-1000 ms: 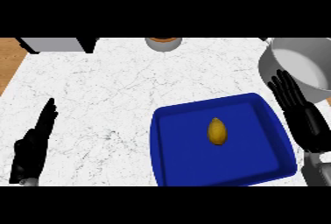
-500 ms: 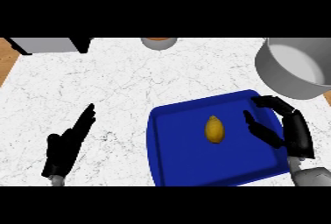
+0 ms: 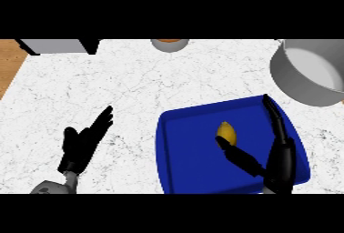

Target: Pick the lemon from the tray and place it in the pot

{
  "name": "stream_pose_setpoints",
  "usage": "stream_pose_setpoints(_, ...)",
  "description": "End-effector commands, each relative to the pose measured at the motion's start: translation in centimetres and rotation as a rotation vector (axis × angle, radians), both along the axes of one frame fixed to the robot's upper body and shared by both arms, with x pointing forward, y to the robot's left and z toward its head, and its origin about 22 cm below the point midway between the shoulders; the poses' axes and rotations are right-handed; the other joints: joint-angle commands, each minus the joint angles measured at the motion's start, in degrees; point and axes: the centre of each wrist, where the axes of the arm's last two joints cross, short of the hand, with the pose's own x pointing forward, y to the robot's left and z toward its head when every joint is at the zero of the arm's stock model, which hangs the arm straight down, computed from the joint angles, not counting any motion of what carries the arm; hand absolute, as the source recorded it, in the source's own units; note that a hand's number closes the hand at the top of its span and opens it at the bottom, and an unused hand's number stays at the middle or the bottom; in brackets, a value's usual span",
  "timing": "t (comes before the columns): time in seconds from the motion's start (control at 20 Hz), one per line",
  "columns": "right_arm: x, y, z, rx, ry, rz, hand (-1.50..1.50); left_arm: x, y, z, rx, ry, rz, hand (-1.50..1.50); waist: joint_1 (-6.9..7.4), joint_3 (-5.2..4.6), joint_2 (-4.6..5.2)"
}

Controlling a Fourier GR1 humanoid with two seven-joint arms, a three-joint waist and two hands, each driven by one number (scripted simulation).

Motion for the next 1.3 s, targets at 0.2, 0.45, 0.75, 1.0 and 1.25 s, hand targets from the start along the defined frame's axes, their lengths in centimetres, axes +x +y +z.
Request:
stream_pose_setpoints(0.2,-0.4,1.3,4.1,0.026,0.36,-0.047,-1.5,0.1,-0.1,-0.9,-0.008,0.001,-0.05,0.0,1.42,-0.08,0.1)
stream_pose_setpoints(0.45,0.3,1.3,6.5,0.119,0.499,-0.041,-1.5,0.4,0.0,-1.7,-0.02,-0.009,-0.036,0.0,1.46,0.16,0.19)
stream_pose_setpoints(0.75,2.6,1.1,3.6,0.051,0.793,0.094,-1.5,1.1,-1.3,-1.5,0.005,0.002,-0.033,0.0,1.93,0.23,0.43)
stream_pose_setpoints(1.0,3.6,-0.6,-1.0,0.038,0.853,0.081,-1.5,0.4,0.0,-1.4,-0.009,0.002,-0.035,0.0,1.83,0.25,0.29)
stream_pose_setpoints(1.25,1.2,-0.5,-1.7,0.01,0.805,0.045,-1.5,1.3,-0.1,-0.7,-0.018,-0.007,-0.04,0.0,1.48,0.23,0.16)
